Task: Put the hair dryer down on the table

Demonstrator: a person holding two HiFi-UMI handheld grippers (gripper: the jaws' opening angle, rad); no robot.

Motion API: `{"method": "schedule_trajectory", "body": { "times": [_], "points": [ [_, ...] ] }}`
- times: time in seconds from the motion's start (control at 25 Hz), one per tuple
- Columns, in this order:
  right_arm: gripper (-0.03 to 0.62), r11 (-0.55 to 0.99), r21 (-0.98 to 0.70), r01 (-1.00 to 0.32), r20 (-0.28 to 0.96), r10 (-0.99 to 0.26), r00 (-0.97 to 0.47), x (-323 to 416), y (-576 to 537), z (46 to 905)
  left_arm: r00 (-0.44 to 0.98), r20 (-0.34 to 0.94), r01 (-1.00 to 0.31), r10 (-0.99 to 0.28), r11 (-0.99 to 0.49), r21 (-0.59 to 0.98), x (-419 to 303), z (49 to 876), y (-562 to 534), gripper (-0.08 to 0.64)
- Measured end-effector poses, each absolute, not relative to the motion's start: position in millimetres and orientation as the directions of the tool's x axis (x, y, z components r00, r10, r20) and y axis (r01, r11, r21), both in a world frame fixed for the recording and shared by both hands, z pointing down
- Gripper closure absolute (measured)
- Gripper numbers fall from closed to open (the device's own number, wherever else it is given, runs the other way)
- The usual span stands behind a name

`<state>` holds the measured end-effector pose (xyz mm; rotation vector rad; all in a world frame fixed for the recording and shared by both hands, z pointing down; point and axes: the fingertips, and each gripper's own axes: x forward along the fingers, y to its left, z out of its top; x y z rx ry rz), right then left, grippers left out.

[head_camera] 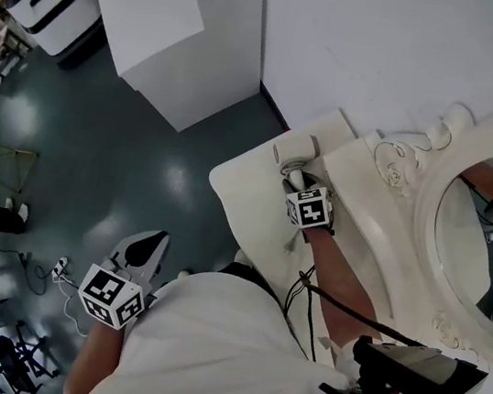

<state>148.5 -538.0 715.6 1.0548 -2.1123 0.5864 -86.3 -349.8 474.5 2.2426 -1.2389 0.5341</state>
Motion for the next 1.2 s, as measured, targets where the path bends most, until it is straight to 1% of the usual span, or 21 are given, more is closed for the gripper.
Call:
{"method": "schedule_trajectory", "body": {
  "times": [0.72, 0.96, 1.2],
  "points": [
    [0.39, 0.566, -0.073, -0.821, 0.753, -0.508, -0.418, 146, -538, 716, 0.523, 0.563, -0.846, -0.64, -0.471, 0.251, -85, 474, -359, 0.561],
    [0.318, 0.572, -0.065, -0.818, 0.765, -0.498, -0.409, 142, -537, 716, 0.524, 0.55, -0.847, -0.65, -0.465, 0.257, -96, 473, -353, 0.561],
    [0.301, 0.55, -0.052, -0.833, 0.753, -0.527, -0.395, 140, -536, 705, 0.527, 0.543, -0.846, -0.653, -0.46, 0.269, -109, 476, -339, 0.561]
  ]
}}
